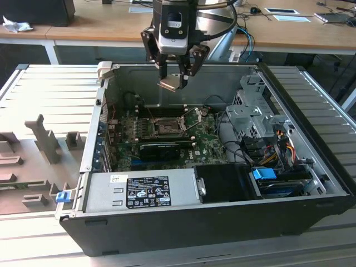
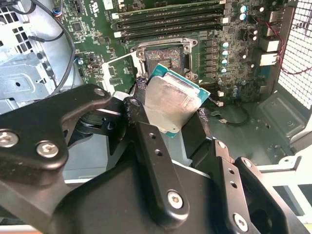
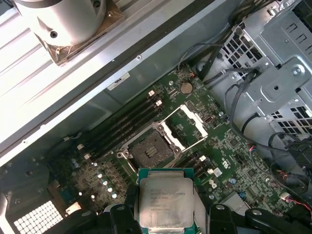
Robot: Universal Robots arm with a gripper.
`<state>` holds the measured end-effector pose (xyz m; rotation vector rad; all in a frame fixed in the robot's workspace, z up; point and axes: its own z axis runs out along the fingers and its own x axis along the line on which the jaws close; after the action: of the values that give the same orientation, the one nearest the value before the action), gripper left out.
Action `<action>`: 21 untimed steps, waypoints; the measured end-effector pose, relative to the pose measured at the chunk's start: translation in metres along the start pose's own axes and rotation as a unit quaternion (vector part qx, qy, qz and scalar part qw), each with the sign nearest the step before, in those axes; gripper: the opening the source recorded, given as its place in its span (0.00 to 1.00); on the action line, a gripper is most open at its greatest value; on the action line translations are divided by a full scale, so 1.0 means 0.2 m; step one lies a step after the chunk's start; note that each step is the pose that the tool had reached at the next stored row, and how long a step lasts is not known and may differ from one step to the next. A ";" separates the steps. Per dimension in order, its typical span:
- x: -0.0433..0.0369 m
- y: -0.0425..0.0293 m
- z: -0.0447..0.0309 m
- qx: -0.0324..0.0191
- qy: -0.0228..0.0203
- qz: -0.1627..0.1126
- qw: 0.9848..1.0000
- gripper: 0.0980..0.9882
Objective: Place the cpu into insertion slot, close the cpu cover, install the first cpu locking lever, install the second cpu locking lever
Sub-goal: 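Place the cpu into insertion slot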
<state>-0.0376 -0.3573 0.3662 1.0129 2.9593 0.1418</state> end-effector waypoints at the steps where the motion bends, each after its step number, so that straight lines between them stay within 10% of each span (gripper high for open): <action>1: 0.000 0.000 0.000 0.000 0.000 0.003 1.000 0.49; 21: 0.000 0.000 0.002 -0.001 -0.004 0.046 0.999 0.49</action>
<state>-0.0376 -0.3573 0.3659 1.1464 2.9057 0.1408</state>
